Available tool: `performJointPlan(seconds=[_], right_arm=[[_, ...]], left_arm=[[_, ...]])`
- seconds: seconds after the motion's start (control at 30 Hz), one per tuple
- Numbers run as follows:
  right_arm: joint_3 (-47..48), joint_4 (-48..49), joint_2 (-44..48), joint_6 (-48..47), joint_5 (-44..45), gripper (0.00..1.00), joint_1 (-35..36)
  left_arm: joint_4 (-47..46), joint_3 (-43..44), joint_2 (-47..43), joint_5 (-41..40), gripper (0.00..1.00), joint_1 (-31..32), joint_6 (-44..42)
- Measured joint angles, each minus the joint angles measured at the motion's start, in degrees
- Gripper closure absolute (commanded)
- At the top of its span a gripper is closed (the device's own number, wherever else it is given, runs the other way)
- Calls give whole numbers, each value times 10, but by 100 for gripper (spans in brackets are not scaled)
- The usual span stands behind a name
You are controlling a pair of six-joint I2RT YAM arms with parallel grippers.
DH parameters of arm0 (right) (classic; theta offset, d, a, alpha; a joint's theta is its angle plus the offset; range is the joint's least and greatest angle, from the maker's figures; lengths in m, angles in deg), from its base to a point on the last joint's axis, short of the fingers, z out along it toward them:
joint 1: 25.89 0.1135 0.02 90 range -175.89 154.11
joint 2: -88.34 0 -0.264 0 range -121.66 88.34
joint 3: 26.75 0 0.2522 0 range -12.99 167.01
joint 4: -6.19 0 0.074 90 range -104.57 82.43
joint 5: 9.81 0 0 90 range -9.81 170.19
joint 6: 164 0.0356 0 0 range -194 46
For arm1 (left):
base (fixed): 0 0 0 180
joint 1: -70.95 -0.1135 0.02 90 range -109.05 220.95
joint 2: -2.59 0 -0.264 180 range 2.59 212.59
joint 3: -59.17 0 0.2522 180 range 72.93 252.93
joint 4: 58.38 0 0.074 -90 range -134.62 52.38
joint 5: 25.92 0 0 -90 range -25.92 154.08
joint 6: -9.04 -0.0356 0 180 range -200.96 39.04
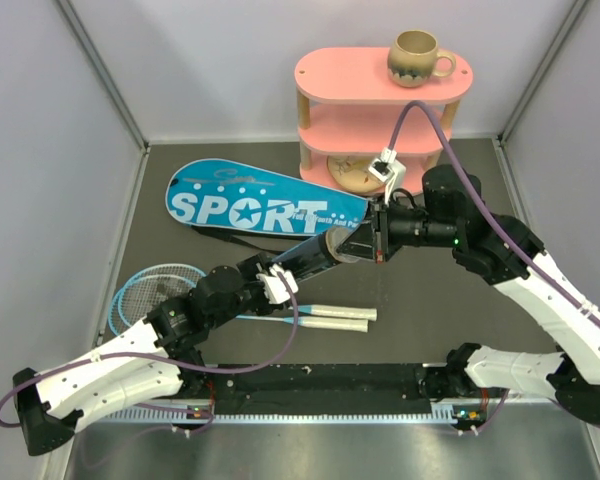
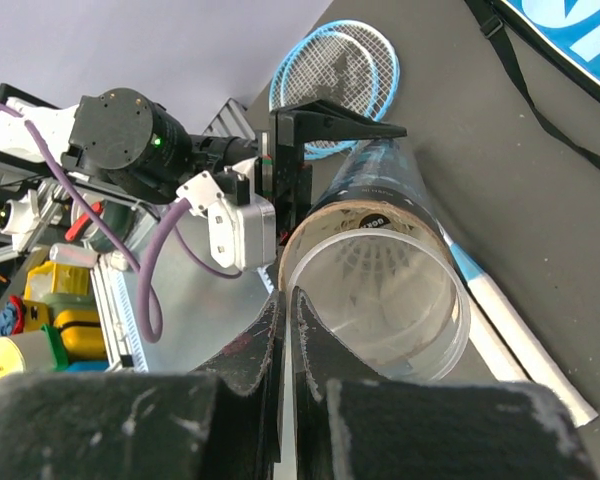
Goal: Pack up the badminton gear
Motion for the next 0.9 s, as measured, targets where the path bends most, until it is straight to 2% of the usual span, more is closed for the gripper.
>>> performJointPlan(seconds=[0.9], right_arm=[[-34,66,-9,39,-39,100,0]], left_arm=[[15,-9,-23,-5,100,1,-2]])
